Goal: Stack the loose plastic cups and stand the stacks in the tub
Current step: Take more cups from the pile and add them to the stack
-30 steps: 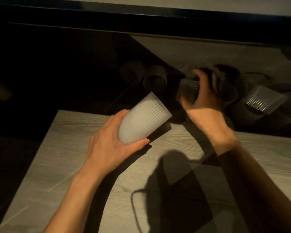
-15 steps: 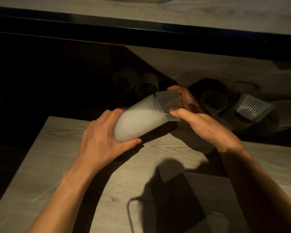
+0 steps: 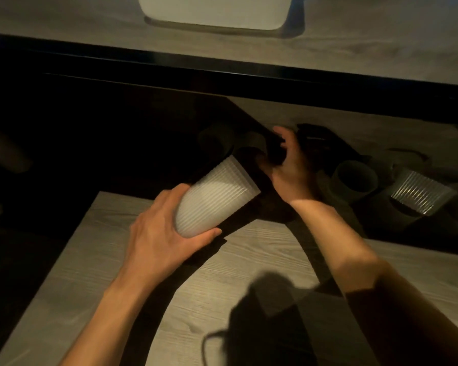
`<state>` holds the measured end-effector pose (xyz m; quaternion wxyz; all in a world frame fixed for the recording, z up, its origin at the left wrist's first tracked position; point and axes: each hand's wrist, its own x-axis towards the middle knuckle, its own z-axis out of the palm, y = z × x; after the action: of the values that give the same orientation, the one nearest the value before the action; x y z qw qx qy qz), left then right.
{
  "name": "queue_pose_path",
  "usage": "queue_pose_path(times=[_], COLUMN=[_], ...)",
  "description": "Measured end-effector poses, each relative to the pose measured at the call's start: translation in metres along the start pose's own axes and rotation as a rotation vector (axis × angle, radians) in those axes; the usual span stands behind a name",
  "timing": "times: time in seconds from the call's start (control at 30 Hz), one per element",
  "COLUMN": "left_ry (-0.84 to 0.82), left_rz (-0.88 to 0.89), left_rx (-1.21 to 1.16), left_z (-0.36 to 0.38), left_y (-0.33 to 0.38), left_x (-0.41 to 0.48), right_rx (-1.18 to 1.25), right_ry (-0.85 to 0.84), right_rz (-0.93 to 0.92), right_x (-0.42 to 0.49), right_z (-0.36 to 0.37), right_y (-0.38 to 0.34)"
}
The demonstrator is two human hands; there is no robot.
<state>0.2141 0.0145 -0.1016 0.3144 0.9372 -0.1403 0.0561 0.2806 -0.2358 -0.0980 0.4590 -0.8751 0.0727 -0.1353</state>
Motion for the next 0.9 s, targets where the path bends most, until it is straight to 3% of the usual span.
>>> queue_pose_path(times=[0.07, 0.17, 0.27, 0.33, 0.4, 0.53, 0.63, 0.73, 0.9], left_ry=[0.004, 0.0, 0.007, 0.013, 0.011, 0.003, 0.001, 0.006, 0.023], left_rz=[-0.021, -0.036, -0.054, -0.068, -0.073, -0.062, -0.038, 0.016, 0.022], left_rx=[0.013, 0.024, 0.02, 0.022, 0.029, 0.029, 0.029, 0.071, 0.117], left_z=[-0.002, -0.004, -0.005, -0.008, -0.01, -0.016, -0.022, -0.026, -0.031], left_y=[-0.003, -0.01, -0.017, -0.023, -0.028, -0.036, -0.038, -0.041, -0.049], left_x=[0.001, -0.001, -0.004, -0.006, -0.008, -0.012, -0.012, -0.013, -0.014], right_rx=[-0.209, -0.296, -0.29, -0.167, 0.046, 0.495, 0.435, 0.321, 0.329], right_ry=[-0.105, -0.182, 0.009, 0.168, 0.189, -0.165, -0.368, -0.449, -0.599], right_rz=[-0.022, -0.009, 0.061, 0.15, 0.214, 0.31, 0.27, 0.241, 0.25], right_x=[0.013, 0.015, 0.01, 0.006, 0.002, -0.012, -0.016, -0.017, -0.023], right_z=[0.011, 0.02, 0.021, 0.02, 0.017, 0.009, 0.009, 0.007, 0.012], right_y=[0.012, 0.021, 0.021, 0.017, 0.013, -0.012, -0.023, -0.031, -0.046])
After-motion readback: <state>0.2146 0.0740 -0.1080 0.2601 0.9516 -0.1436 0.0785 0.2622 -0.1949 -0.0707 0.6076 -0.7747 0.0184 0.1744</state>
